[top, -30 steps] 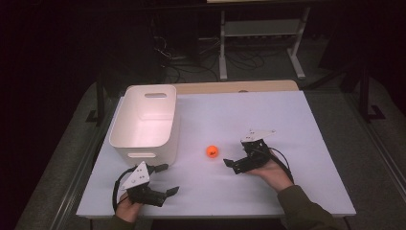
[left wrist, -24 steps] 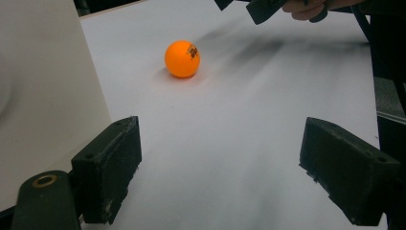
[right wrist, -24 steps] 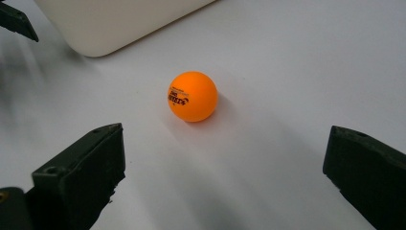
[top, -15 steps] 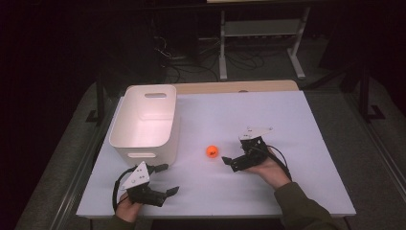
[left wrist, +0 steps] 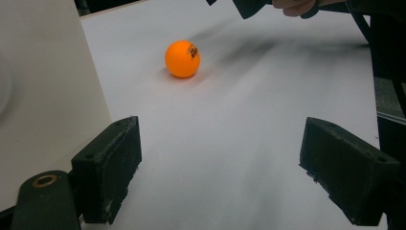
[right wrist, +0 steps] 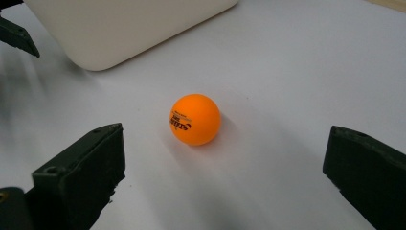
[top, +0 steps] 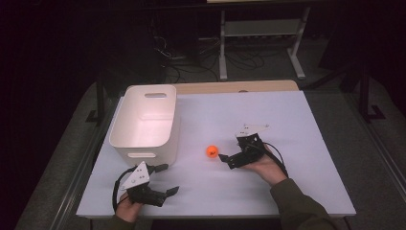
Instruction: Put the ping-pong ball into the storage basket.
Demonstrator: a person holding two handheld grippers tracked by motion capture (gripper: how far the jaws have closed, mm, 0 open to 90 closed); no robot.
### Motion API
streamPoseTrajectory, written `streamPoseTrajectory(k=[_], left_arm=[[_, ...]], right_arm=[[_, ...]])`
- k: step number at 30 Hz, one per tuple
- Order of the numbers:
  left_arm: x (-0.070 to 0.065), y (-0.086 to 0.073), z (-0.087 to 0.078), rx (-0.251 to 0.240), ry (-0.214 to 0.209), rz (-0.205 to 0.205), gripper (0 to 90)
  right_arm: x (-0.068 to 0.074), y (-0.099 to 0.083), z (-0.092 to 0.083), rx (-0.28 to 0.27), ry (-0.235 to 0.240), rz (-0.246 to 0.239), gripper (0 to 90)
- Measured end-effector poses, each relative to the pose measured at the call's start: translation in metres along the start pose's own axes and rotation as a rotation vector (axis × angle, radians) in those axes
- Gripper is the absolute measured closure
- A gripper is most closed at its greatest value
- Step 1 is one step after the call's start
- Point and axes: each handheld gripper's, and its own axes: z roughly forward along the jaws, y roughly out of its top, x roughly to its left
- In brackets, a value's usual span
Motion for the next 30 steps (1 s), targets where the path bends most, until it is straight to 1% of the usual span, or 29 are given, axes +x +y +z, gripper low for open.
streamPoseTrajectory(k=[11,30], left_arm=[[0.0,0.0,0.0,0.0,-0.001,-0.001,14.2],[0.0,0.0,0.0,0.0,-0.001,0.001,14.2]], right_arm=[[0.002,0.008,0.007,0.0,0.012,-0.016,0.5],[0.004,0.016,0.019,0.003,0.028,-0.02,0.7]])
